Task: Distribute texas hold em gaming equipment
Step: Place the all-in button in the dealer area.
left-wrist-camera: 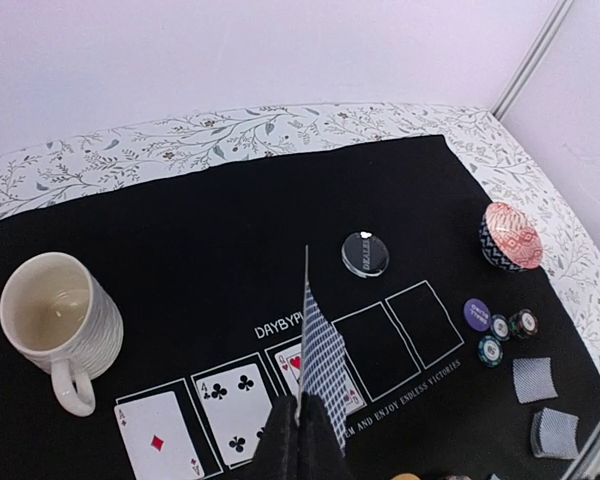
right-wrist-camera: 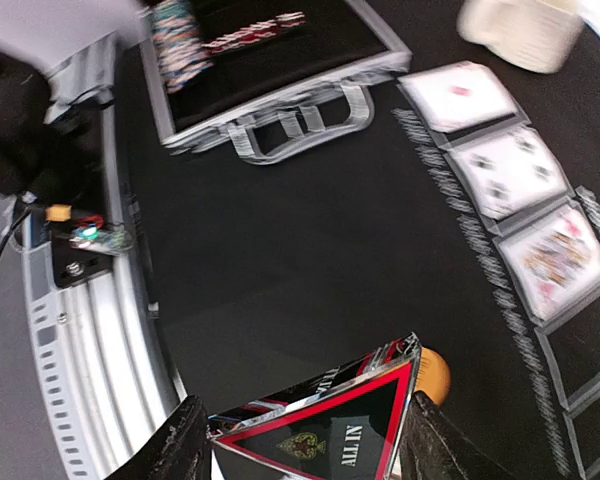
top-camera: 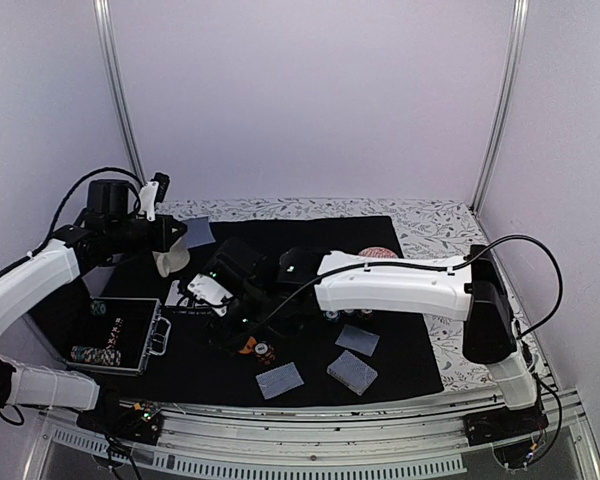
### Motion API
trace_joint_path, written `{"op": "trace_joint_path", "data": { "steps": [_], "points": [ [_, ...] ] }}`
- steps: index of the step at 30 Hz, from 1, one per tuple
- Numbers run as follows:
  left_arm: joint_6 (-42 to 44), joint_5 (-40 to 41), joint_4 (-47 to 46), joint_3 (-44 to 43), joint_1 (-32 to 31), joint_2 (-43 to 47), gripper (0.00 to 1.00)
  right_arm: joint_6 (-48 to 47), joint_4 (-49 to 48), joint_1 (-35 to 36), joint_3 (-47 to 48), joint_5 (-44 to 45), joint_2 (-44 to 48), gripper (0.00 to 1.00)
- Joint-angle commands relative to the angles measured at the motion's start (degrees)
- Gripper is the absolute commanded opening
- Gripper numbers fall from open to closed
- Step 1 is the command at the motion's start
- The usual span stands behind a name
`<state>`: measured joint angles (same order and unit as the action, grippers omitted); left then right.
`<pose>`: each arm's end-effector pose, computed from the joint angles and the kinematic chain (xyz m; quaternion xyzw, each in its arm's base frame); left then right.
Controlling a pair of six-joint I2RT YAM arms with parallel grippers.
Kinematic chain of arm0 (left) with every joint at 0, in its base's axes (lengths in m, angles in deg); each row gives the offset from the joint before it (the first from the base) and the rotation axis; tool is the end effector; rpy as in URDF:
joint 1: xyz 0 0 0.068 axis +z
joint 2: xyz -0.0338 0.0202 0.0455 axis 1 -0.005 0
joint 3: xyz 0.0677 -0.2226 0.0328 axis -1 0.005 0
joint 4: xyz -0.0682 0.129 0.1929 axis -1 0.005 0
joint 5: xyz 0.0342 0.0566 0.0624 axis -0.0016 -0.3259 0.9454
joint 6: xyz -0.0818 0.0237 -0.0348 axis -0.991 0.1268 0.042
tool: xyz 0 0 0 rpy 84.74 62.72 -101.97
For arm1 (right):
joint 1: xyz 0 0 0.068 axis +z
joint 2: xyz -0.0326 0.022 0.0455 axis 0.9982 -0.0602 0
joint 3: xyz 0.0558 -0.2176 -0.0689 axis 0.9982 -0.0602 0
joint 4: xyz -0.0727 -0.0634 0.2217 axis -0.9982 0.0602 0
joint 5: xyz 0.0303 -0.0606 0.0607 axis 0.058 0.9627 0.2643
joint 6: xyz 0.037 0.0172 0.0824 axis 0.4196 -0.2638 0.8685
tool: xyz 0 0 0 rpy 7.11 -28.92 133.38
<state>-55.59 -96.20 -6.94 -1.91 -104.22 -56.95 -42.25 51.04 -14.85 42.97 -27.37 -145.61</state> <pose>0.2788 -0.0922 0.2478 0.0971 0.8525 -0.2047 0.4711 0.1526 0.4685 0.1917 -0.5322 0.7683 0.2258 0.2748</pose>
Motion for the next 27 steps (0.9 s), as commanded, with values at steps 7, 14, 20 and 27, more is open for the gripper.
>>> {"op": "trace_joint_path", "data": {
  "steps": [7,14,20,27],
  "points": [
    [-0.02,1.02,-0.79,0.00,1.38,0.57,0.00,-5.52,-3.54,3.36,8.22,-3.22,-13.71,0.49],
    [0.13,0.81,-0.83,0.00,1.60,0.15,0.00,-5.86,-3.49,3.78,10.24,-0.64,-15.92,0.61],
    [0.37,-0.30,-1.07,0.00,1.70,-0.22,0.00,-6.97,-2.82,3.88,10.06,-1.18,-11.55,0.99],
    [2.38,-11.75,-3.62,0.33,1.37,-0.68,0.00,-11.99,-6.16,3.05,0.31,-5.46,8.25,0.99]
  ]
}}
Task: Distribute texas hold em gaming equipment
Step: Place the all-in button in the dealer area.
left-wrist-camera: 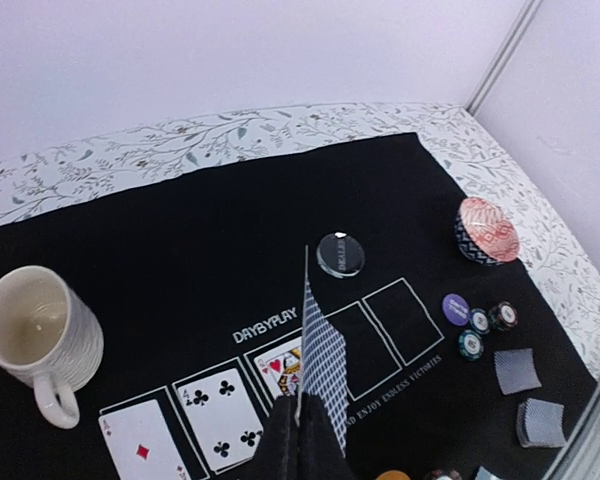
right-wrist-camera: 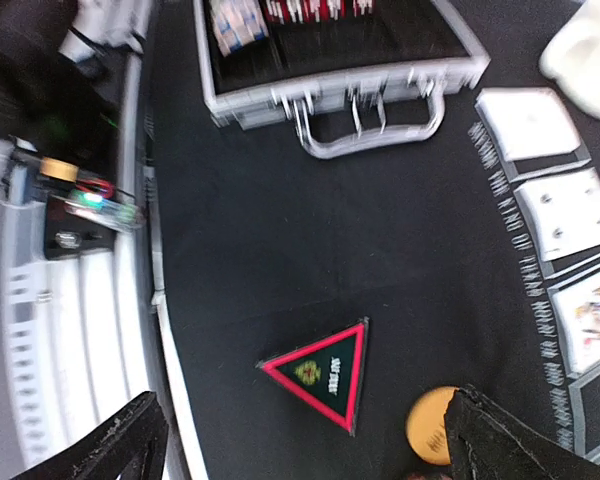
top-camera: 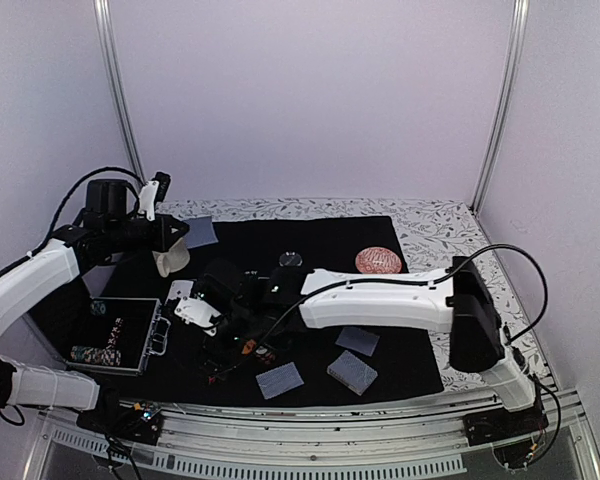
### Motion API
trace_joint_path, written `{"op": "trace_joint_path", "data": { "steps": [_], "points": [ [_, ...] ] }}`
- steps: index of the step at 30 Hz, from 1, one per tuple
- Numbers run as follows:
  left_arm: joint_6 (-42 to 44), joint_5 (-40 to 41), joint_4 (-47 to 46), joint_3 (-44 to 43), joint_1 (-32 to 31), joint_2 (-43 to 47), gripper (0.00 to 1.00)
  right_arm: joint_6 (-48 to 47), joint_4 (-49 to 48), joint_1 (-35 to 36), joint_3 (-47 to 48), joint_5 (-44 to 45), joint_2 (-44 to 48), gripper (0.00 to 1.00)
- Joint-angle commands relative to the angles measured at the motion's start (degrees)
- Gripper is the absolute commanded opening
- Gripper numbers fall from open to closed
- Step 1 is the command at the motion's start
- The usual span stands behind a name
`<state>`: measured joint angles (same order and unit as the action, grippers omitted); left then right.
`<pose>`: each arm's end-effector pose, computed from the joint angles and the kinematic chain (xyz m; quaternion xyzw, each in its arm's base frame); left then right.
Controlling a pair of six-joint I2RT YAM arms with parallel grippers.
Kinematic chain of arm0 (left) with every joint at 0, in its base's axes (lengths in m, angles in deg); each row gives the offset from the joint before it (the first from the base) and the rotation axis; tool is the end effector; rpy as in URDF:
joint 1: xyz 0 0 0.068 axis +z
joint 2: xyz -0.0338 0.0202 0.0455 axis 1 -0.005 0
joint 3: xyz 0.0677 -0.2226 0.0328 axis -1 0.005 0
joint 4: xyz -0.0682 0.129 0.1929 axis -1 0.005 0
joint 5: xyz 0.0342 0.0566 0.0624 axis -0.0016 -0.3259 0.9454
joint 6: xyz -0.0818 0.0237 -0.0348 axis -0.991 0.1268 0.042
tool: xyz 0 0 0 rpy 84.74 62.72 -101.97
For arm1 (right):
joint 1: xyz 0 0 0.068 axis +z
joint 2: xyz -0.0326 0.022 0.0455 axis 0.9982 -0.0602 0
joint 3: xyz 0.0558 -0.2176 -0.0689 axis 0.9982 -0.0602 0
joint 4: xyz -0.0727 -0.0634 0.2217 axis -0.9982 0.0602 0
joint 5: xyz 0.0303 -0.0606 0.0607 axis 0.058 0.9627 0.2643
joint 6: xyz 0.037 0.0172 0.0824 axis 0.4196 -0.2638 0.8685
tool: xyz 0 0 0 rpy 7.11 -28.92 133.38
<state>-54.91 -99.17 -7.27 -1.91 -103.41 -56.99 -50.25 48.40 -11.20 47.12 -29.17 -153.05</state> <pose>0.2786 -0.0922 0.2489 0.1093 0.8479 -0.2202 0.4698 0.1253 0.4983 0.1580 -0.6126 0.7081 0.2241 0.2703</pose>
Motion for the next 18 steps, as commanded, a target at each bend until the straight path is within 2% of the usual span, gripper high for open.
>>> {"op": "trace_joint_path", "data": {
  "steps": [1,5,10,13,18],
  "points": [
    [2.19,-12.54,-3.84,0.35,0.18,-0.94,0.00,-4.75,-3.31,-1.28,-6.29,-5.21,18.92,0.99],
    [6.00,-25.77,-3.59,-1.01,-4.76,-2.88,0.00,-4.29,-2.43,-7.06,-16.14,-8.31,29.59,0.98],
    [13.93,-30.13,0.50,-2.17,-14.41,-1.67,0.00,-1.79,-2.05,-12.19,-22.82,-7.40,37.73,0.91],
    [16.84,-32.57,1.39,-1.86,-18.31,-0.16,0.00,-2.05,-0.37,-12.51,-21.89,-8.45,36.49,0.85],
    [19.56,-32.17,3.54,-2.27,-21.72,0.53,0.00,-3.86,5.30,-12.51,-16.74,-15.82,30.44,0.71]
  ]
}}
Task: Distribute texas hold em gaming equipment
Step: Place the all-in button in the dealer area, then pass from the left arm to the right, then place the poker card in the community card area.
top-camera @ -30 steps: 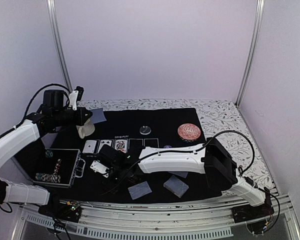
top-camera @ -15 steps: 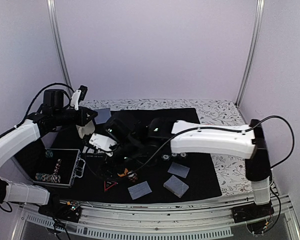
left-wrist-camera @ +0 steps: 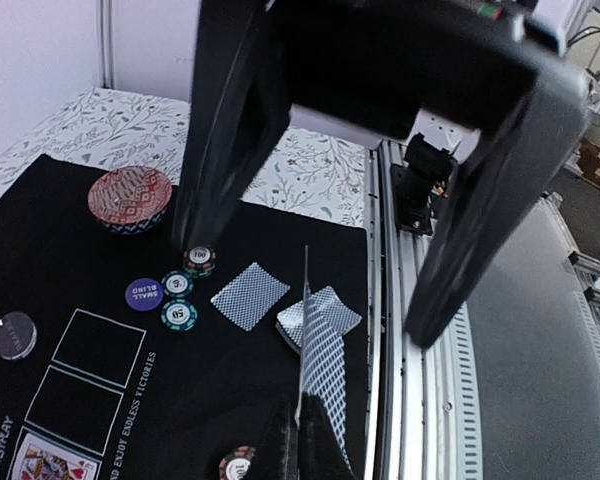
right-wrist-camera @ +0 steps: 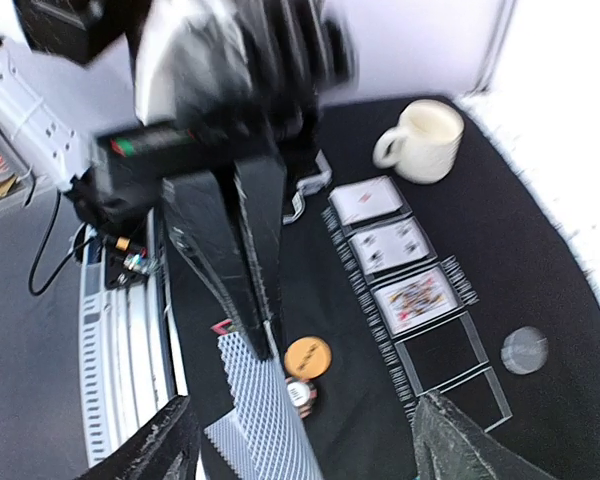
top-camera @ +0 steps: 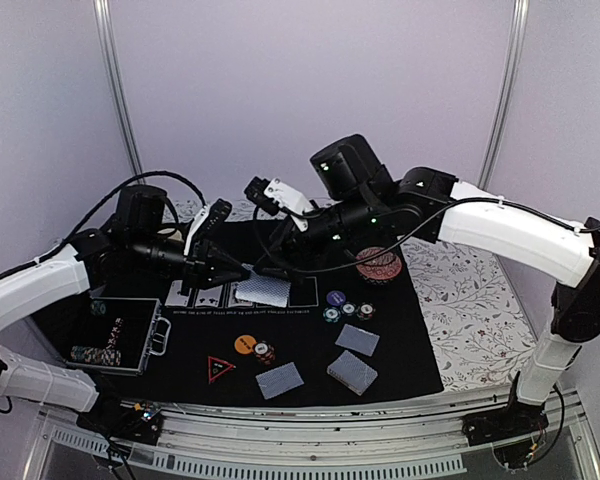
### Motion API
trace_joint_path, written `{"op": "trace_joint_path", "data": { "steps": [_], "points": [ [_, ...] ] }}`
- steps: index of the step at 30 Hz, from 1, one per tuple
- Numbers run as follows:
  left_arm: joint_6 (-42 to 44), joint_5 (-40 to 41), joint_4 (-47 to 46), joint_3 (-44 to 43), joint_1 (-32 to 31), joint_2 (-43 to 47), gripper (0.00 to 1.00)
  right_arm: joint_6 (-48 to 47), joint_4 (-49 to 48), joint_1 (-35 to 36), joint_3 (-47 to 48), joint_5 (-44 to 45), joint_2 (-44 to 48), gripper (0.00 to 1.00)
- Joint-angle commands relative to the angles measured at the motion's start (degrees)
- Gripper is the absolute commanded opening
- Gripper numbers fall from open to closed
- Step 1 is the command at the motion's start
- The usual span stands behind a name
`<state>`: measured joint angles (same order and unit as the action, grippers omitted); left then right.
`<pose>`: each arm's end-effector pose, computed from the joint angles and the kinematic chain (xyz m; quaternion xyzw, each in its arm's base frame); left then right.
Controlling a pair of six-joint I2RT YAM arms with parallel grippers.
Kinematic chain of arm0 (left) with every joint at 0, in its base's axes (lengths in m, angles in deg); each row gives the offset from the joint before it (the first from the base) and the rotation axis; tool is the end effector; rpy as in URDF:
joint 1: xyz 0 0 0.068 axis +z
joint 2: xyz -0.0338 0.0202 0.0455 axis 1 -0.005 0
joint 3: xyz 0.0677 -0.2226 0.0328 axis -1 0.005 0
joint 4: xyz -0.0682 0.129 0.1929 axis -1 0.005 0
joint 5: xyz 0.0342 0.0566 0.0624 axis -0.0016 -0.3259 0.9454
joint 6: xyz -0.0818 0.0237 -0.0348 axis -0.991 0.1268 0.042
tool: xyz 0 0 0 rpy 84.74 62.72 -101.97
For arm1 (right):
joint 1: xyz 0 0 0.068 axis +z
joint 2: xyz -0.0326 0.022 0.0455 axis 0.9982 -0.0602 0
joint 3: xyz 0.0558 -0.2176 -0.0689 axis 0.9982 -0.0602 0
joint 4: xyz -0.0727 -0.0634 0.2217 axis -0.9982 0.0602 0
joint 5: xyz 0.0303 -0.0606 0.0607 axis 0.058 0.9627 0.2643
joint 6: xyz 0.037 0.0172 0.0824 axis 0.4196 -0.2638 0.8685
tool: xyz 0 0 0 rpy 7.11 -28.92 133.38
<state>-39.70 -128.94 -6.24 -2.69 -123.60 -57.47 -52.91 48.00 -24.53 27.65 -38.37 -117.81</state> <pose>0.1941 -0.2024 0.2601 0.4593 0.6776 -0.4404 0.3688 0.1768 0.3711 0.3180 -0.5424 0.6859 0.3026 0.3793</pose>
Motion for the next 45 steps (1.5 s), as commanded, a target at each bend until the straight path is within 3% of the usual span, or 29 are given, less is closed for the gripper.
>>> {"op": "trace_joint_path", "data": {
  "steps": [1,5,9,14,15,17,18,20,25,29,37,45],
  "points": [
    [4.56,-2.78,2.71,-1.50,-1.73,0.98,0.00,-1.47,6.14,0.82,3.21,-6.75,-5.46,0.67],
    [5.27,-2.07,3.21,-1.28,-2.36,1.39,0.00,-1.64,7.44,0.82,3.81,-6.61,-6.56,0.43],
    [5.57,-1.38,3.37,-1.16,-2.73,1.70,0.00,-0.75,6.71,0.78,2.79,-5.42,-5.99,0.05],
    [5.54,1.11,3.48,-1.09,-2.93,1.62,0.00,1.20,4.05,0.74,0.46,-2.46,-4.46,0.03],
    [5.18,3.39,3.22,-1.22,-2.89,1.66,0.06,2.60,3.04,0.67,0.01,-1.10,-4.49,0.02],
    [2.91,13.70,1.81,-1.05,-2.85,1.99,0.56,5.97,-0.48,0.08,-1.16,1.51,-4.98,0.02],
    [1.84,21.11,1.00,-0.84,-2.68,2.26,0.72,8.77,-2.98,-0.53,-1.89,2.80,-5.48,0.02],
    [-0.54,33.36,0.30,-0.63,-1.10,2.41,0.86,19.29,-6.14,-2.08,-2.55,6.08,-7.38,0.02],
    [-8.32,38.02,-0.62,0.01,10.83,1.85,0.91,43.67,-18.01,-4.61,-7.76,9.36,-11.70,0.02],
    [-9.95,41.09,0.37,-0.26,13.61,1.82,0.91,54.65,-29.93,-4.71,-10.85,11.94,-15.36,0.02],
    [-9.61,41.78,0.15,1.05,13.67,3.94,0.91,65.56,-34.55,-4.76,-10.56,17.61,-24.03,0.02],
    [-9.78,41.78,0.14,1.23,13.67,4.25,0.91,71.33,-35.45,-5.63,-7.21,14.75,-32.17,0.02]
  ]
}}
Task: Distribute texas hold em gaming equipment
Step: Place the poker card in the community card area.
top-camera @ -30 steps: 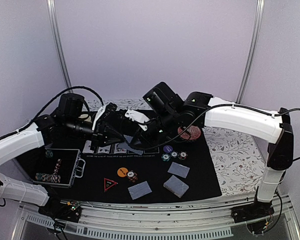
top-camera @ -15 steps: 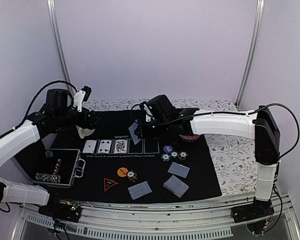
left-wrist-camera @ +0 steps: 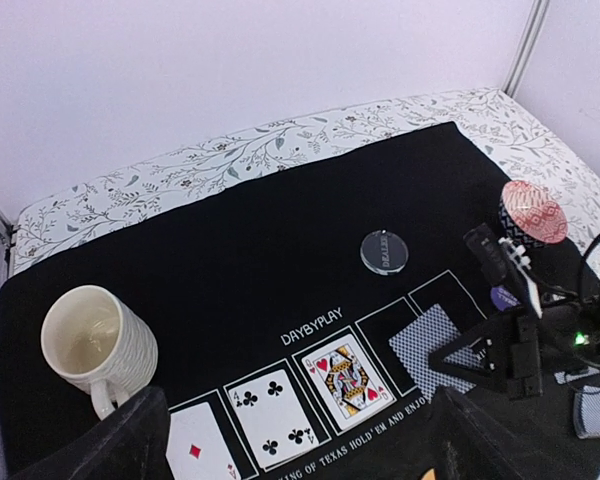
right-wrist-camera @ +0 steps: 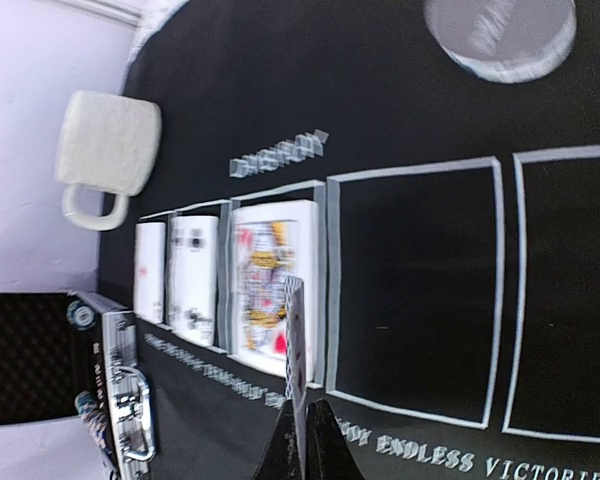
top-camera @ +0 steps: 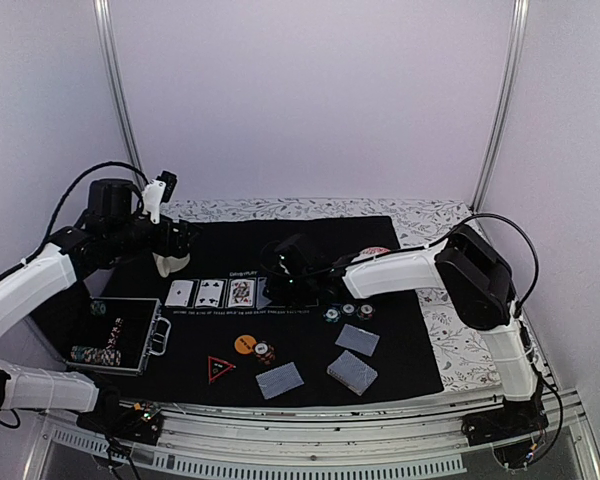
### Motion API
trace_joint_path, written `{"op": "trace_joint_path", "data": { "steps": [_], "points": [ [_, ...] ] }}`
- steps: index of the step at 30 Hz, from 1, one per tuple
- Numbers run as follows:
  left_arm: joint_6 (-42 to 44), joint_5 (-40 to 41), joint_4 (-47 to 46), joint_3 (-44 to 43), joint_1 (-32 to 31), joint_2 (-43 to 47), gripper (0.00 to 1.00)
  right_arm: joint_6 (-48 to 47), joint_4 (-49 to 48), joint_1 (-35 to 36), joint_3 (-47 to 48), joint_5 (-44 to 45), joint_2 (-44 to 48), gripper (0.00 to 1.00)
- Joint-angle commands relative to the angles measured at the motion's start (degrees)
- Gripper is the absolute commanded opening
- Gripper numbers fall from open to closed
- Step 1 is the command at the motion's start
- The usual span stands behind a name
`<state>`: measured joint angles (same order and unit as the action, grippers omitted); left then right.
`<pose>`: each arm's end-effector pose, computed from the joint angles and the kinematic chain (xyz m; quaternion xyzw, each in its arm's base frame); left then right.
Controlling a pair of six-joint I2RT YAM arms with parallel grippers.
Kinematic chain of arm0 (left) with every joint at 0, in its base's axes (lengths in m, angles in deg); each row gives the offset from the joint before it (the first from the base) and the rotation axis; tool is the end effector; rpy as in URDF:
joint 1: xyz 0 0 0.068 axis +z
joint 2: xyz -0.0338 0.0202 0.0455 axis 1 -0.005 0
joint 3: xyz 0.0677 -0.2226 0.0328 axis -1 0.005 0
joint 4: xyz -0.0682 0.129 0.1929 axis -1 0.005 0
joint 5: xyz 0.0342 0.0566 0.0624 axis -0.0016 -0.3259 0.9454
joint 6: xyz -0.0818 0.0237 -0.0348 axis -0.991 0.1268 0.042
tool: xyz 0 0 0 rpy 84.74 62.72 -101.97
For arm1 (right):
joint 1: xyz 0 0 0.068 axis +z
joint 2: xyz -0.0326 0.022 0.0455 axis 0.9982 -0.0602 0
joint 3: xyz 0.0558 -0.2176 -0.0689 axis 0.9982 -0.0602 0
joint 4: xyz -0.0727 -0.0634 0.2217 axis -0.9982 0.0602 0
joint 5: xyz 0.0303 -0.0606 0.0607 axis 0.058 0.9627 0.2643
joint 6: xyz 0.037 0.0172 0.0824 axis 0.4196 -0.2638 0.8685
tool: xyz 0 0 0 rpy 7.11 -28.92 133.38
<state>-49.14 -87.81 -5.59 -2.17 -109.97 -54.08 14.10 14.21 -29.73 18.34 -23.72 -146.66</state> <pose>0.2659 -0.1062 0.2588 0.1508 0.8400 -0.1432 0.5011 0.2769 0.4180 0.1096 0.0269 0.8952 0.3687 0.2489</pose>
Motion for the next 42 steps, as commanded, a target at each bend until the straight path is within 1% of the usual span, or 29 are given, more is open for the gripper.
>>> {"op": "trace_joint_path", "data": {
  "steps": [1,6,7,15,19,26,33,37,42],
  "points": [
    [-0.33,0.54,-0.49,0.70,0.04,0.87,0.92,4.74,-1.58,-0.48,2.37,0.55,-4.03,0.02],
    [-0.25,0.24,-0.56,0.86,0.04,0.86,0.92,4.97,-1.24,-1.09,3.64,2.41,-5.22,0.02],
    [-0.25,0.28,-0.60,0.88,0.04,0.87,0.92,4.80,-1.26,-1.16,3.94,2.44,-7.24,0.02],
    [-0.09,0.30,-0.59,0.88,0.04,0.69,0.92,5.69,-2.64,-1.72,6.07,1.33,-10.44,0.02],
    [-0.08,0.31,-0.55,0.97,0.03,0.62,0.92,5.88,-2.50,-2.12,6.87,2.85,-10.79,0.02],
    [-0.07,0.39,-0.53,0.94,0.04,0.34,0.92,3.37,-0.97,-2.63,8.09,3.91,-10.77,0.02],
    [0.01,0.15,-0.58,0.88,0.04,-0.10,0.92,2.09,-0.23,-2.90,9.87,1.85,-12.28,0.02],
    [0.02,0.11,-0.58,0.88,0.04,-0.20,0.92,-0.98,1.85,-2.88,12.48,-0.07,-13.61,0.02],
    [0.02,-0.11,-0.60,0.84,0.02,-0.42,0.92,-1.72,2.76,-2.90,11.79,-0.07,-13.06,0.02]
  ]
}}
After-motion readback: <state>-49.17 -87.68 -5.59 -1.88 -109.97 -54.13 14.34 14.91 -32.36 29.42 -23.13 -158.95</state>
